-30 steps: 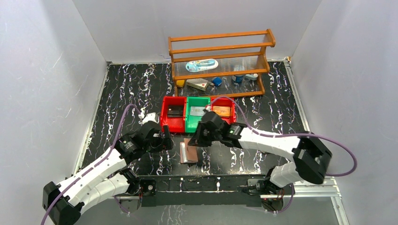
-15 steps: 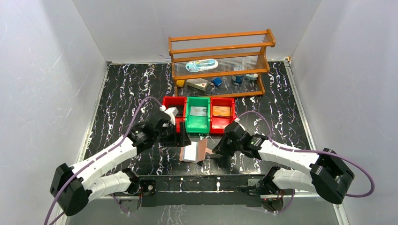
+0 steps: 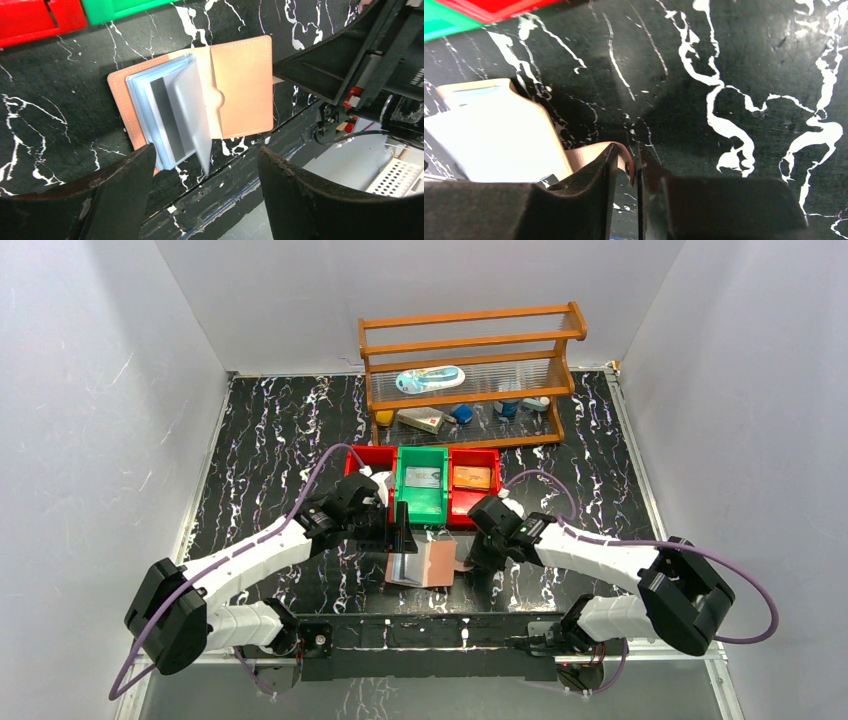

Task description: Take the credit cards out of the card holder

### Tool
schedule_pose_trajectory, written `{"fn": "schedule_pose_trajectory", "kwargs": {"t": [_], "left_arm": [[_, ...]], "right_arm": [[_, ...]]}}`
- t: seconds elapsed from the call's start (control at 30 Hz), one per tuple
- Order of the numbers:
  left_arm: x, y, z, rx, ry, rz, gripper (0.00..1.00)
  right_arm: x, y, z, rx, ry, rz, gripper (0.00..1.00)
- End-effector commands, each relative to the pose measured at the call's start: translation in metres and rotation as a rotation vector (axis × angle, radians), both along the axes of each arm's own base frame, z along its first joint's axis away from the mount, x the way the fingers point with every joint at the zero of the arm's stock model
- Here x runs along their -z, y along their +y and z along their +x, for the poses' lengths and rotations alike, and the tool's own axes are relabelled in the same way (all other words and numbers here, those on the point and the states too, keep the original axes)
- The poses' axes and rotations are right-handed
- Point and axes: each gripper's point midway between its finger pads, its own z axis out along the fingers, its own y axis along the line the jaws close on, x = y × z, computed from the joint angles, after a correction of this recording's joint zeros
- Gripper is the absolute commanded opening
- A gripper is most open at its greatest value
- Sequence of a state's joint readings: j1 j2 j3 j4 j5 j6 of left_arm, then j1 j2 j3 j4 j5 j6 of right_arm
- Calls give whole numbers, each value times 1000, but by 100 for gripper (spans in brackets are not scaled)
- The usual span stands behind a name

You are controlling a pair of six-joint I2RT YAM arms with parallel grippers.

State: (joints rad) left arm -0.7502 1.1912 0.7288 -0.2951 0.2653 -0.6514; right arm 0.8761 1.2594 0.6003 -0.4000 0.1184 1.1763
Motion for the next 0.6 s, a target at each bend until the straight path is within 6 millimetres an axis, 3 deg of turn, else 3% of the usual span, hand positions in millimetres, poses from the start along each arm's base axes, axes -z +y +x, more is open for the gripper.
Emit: {"fn": "schedule_pose_trajectory", "kwargs": {"t": [0.0, 0.13, 0.37, 0.57], "left_arm": [[-16, 2, 13, -14, -82, 23, 73], [-17, 9, 22, -30, -118, 75, 74], [-21, 19, 40, -85, -180, 151, 76], [-27, 58, 70, -210, -279, 338, 80]], "right_arm": [[-22, 5, 20, -10, -67, -26, 32], [-36, 9, 26, 4, -92, -14, 46], [-71, 21, 35, -5, -157, 77, 54], [-86, 6, 49, 70, -223, 74, 61]]}}
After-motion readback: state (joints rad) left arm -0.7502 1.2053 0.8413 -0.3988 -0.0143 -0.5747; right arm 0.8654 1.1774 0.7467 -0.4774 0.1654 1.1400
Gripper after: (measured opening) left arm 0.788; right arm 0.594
